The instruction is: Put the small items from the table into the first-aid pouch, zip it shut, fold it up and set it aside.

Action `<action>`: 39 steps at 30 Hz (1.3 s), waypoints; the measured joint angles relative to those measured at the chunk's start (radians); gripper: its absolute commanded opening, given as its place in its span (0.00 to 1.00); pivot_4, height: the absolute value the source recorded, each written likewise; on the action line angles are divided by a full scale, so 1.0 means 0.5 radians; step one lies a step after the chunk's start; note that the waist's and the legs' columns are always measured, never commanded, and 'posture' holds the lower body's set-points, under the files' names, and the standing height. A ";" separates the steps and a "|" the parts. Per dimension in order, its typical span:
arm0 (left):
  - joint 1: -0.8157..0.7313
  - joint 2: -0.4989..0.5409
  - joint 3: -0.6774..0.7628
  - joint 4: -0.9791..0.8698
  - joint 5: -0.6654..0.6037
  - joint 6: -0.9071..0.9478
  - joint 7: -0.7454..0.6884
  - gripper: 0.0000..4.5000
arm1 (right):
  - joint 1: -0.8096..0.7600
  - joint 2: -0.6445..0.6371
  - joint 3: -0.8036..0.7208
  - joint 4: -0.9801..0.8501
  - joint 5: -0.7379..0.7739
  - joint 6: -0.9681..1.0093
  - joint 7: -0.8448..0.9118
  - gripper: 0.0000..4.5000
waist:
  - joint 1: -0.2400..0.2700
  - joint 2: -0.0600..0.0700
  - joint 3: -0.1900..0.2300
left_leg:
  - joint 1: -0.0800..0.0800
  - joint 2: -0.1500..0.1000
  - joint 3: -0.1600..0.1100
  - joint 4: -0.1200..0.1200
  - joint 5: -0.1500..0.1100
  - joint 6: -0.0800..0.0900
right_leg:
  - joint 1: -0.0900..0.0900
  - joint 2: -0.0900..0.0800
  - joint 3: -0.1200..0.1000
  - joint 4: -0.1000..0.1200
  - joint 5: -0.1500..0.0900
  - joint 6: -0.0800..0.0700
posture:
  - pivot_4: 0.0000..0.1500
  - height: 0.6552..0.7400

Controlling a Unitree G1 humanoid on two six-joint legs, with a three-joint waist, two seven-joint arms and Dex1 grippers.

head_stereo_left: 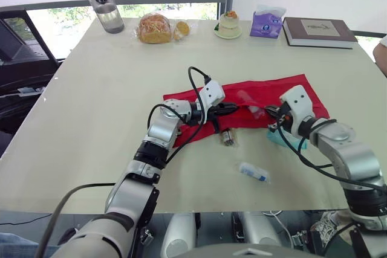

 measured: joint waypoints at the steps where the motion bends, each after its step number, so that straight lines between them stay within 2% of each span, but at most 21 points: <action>1: 0.000 -0.001 0.000 0.000 0.000 0.000 0.000 0.00 | 0.009 -0.010 0.000 0.025 -0.018 -0.008 -0.009 0.01 | 0.000 0.000 0.000 | 0.000 0.000 0.000 0.000 0.000 0.000 | 0.000 0.000 0.000 0.000 0.000 0.000 | 1.00 1.00; 4: 0.000 -0.002 0.000 0.000 -0.001 0.000 0.000 0.00 | 0.011 -0.006 0.006 0.114 -0.057 -0.061 -0.019 0.01 | -0.001 0.000 0.000 | 0.000 0.000 0.001 0.000 0.000 0.000 | 0.000 0.000 0.001 -0.001 0.000 0.000 | 1.00 1.00; 23: 0.018 0.001 -0.006 -0.025 0.001 0.001 0.003 0.00 | -0.261 0.423 0.216 0.690 -0.195 -0.481 -0.056 0.01 | -0.005 0.000 0.000 | 0.000 0.000 0.002 -0.001 0.000 0.000 | 0.000 0.000 0.002 0.000 0.000 -0.001 | 1.00 1.00; 28: 0.018 0.003 -0.008 -0.025 0.005 -0.008 0.004 0.00 | -0.348 0.530 0.312 0.737 -0.230 -0.547 -0.019 0.01 | -0.003 0.000 0.000 | 0.000 0.000 0.001 -0.001 0.000 0.000 | 0.000 0.000 0.001 -0.001 0.000 -0.001 | 1.00 1.00; 39: 0.019 0.012 -0.006 -0.025 0.009 -0.011 0.001 0.00 | -0.362 0.580 0.352 0.795 -0.291 -0.627 0.003 0.01 | -0.003 0.001 0.000 | 0.000 0.000 0.001 -0.001 0.000 0.000 | 0.000 -0.001 0.001 0.000 0.000 -0.001 | 1.00 1.00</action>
